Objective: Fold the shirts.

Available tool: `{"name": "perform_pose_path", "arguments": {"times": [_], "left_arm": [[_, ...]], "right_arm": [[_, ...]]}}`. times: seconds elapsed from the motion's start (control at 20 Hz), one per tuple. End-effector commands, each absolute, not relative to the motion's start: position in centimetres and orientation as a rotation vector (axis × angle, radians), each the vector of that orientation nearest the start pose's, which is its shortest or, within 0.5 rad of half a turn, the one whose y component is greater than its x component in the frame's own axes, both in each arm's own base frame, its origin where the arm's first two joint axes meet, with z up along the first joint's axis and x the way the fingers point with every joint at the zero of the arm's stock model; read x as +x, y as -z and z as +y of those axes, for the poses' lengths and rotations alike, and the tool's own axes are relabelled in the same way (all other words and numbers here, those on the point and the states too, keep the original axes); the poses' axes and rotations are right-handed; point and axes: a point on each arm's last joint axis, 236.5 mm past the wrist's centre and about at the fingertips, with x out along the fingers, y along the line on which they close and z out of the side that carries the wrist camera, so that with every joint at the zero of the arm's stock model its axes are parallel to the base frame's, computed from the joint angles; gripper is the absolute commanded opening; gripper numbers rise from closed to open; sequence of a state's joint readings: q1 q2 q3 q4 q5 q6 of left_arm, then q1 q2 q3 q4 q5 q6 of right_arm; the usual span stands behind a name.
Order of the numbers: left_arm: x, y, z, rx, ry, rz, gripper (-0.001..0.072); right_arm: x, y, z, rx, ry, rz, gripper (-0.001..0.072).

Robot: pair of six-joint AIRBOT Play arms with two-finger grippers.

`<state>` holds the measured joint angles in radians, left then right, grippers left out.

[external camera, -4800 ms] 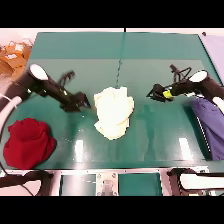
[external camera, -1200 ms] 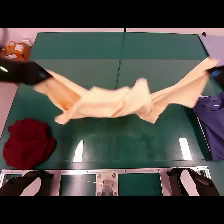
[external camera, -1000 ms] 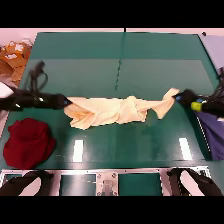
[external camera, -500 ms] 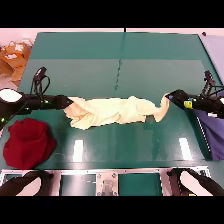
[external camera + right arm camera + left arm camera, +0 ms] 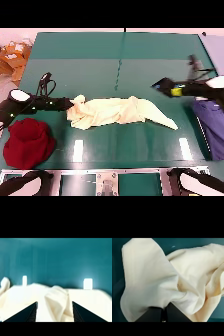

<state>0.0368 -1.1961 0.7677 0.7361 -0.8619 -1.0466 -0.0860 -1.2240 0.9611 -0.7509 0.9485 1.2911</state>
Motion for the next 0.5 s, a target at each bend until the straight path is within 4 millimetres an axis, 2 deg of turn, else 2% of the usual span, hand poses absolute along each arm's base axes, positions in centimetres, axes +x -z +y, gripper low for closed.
{"name": "perform_pose_path", "arguments": {"times": [0.0, 0.1, 0.15, 0.2, 0.25, 0.3, 0.35, 0.45], "left_arm": [[36.4, 2.9, -11.7, -0.429, 0.439, 1.081, 0.0027], [36.4, 2.9, -11.7, -0.43, 0.44, 1.082, 0.0027], [36.4, 2.9, -11.7, -0.43, 0.44, 1.082, 0.0027], [36.4, 2.9, -11.7, -0.429, 0.44, 1.082, 0.0027], [36.4, 2.9, -11.7, -0.429, 0.44, 1.081, 0.0028], [36.4, 2.9, -11.7, -0.429, 0.439, 1.08, 0.0027], [36.5, 2.9, -11.7, -0.424, 0.438, 1.079, 0.0027], [37.3, 2.6, -10.9, -0.39, 0.417, 1.058, 0.0027]], "right_arm": [[38.6, 4.0, 18.1, 0.574, -0.459, 1.266, 0.0495], [37.8, 6.9, 20.3, 0.564, -0.474, 1.353, 0.049], [37.9, 7.4, 20.9, 0.566, -0.483, 1.369, 0.0488], [38.2, 7.3, 21.5, 0.587, -0.492, 1.367, 0.0458], [38.6, 6.7, 22.0, 0.608, -0.501, 1.355, 0.0357], [39.0, 6.0, 22.2, 0.613, -0.515, 1.343, 0.0166], [39.2, 5.1, 22.4, 0.605, -0.54, 1.341, 0.0014], [38.7, 2.4, 21.8, 0.562, -0.602, 1.359, 0.0014]]}}
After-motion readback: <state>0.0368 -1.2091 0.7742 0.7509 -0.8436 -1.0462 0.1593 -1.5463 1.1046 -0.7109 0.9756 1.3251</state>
